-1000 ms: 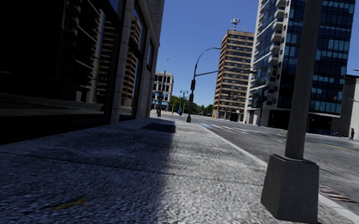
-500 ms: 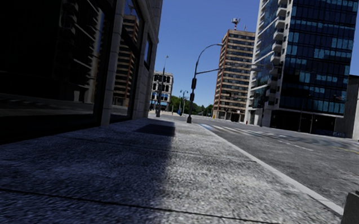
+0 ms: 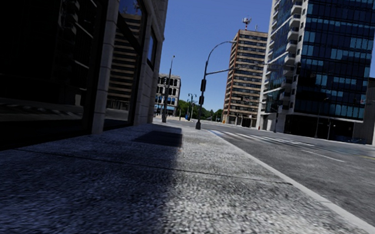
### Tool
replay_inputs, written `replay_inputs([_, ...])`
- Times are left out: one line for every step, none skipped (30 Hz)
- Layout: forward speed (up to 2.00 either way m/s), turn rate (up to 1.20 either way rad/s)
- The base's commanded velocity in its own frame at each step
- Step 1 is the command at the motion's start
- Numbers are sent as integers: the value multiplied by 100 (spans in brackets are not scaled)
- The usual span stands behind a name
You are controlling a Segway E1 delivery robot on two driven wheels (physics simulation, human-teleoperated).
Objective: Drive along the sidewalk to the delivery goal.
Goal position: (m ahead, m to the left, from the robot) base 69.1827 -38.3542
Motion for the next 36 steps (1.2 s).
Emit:
replay_inputs([200,0])
replay_inputs([200,0])
replay_inputs([200,0])
replay_inputs([200,0])
replay_inputs([200,0])
replay_inputs([200,0])
replay_inputs([200,0])
replay_inputs([200,0])
replay_inputs([200,0])
replay_inputs([200,0])
replay_inputs([200,0])
replay_inputs([200,0])
replay_inputs([200,0])
replay_inputs([200,0])
replay_inputs([200,0])
replay_inputs([200,0])
replay_inputs([200,0])
replay_inputs([200,0])
replay_inputs([200,0])
replay_inputs([200,0])
replay_inputs([200,0])
replay_inputs([200,0])
replay_inputs([200,0])
replay_inputs([200,0])
replay_inputs([200,0])
replay_inputs([200,0])
replay_inputs([200,0])
replay_inputs([200,0])
replay_inputs([200,0])
replay_inputs([200,0])
replay_inputs([200,0])
replay_inputs([200,0])
replay_inputs([200,0])
replay_inputs([200,0])
replay_inputs([200,0])
replay_inputs([200,0])
